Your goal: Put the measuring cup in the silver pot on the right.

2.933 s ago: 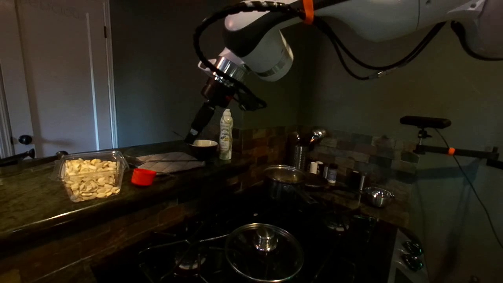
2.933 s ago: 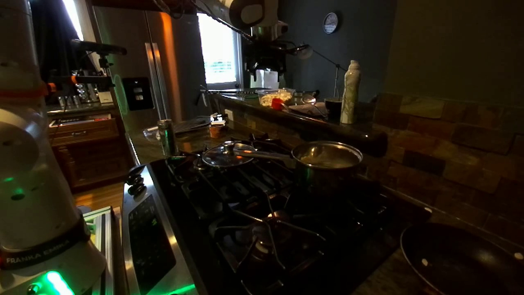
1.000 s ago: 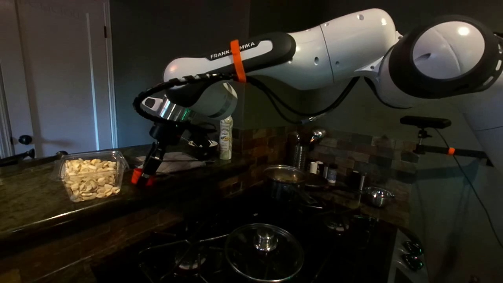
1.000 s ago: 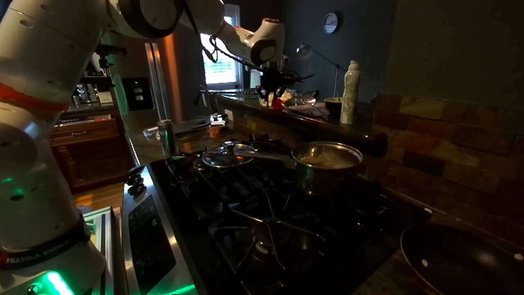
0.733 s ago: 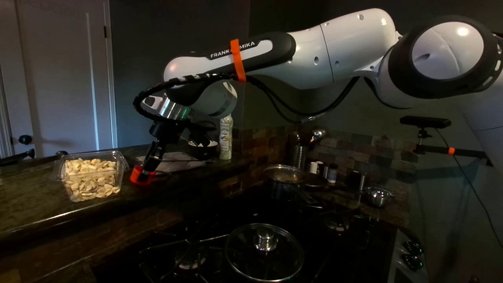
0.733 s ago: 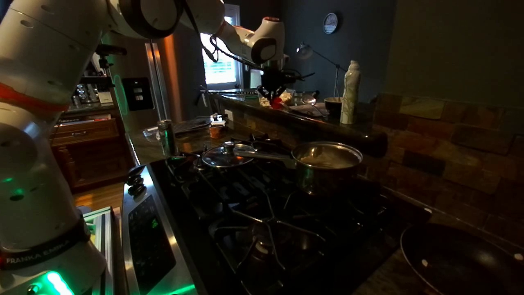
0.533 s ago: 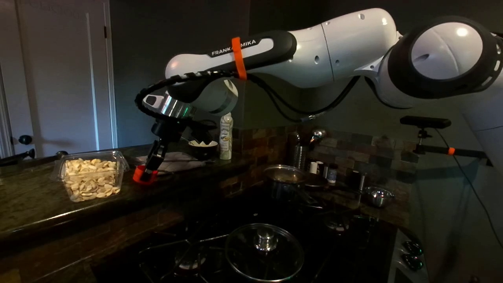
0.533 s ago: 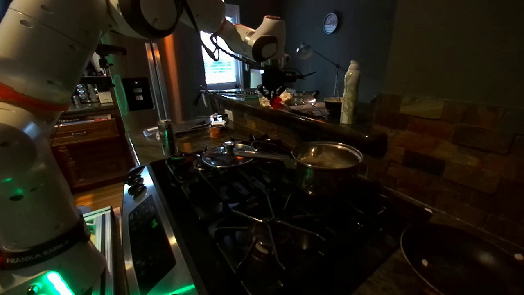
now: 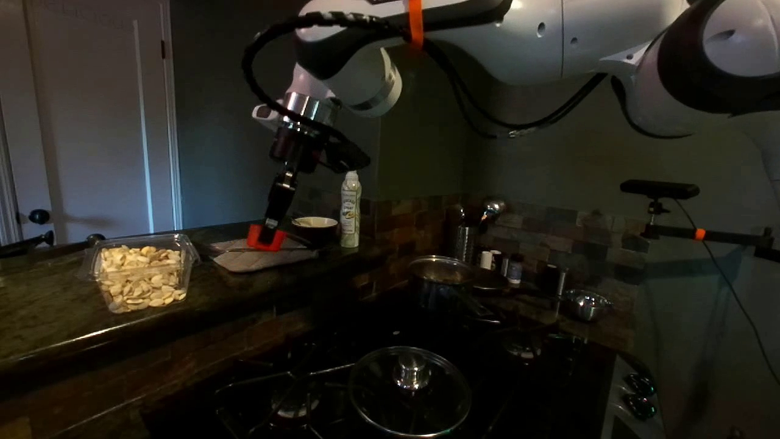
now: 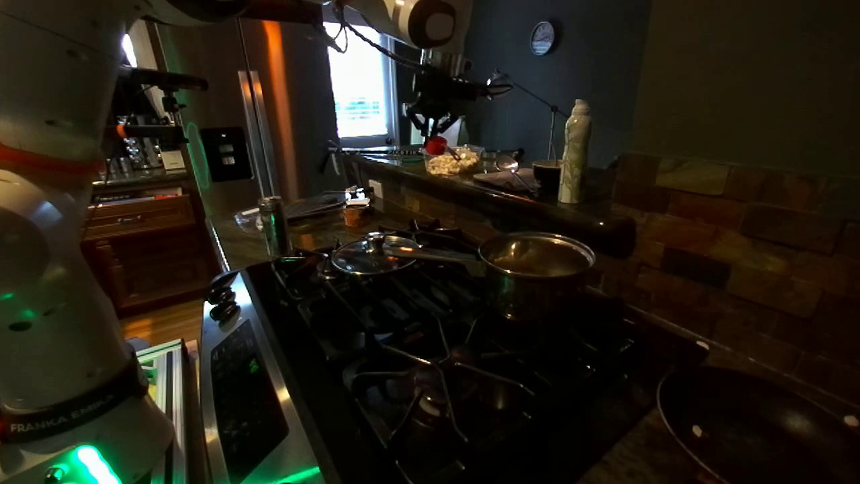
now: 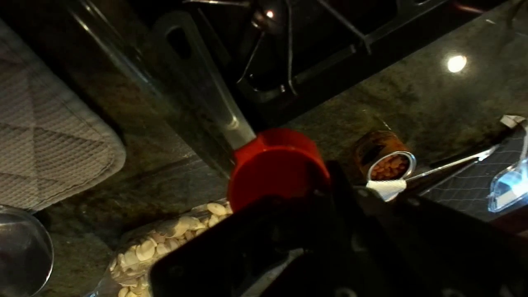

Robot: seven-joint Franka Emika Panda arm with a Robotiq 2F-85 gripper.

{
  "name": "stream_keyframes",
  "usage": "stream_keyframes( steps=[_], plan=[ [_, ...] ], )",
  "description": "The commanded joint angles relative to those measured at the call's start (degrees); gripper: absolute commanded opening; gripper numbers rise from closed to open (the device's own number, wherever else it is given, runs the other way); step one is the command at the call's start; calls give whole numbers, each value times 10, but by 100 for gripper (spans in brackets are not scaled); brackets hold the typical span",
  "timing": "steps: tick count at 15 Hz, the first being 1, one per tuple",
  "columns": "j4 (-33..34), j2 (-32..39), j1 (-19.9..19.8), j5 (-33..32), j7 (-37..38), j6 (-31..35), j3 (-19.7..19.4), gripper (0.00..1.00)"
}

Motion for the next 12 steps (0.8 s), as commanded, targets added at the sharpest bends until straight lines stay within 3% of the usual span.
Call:
stream_keyframes(
  steps=[1,11,12],
  plan=[
    [-71,-72,2,6,71,-29,-15,1],
    [-353,-239,-16,-65,274,89,-90,1],
    [-269,-184,-11,-50,237,48,-84,5]
  ],
)
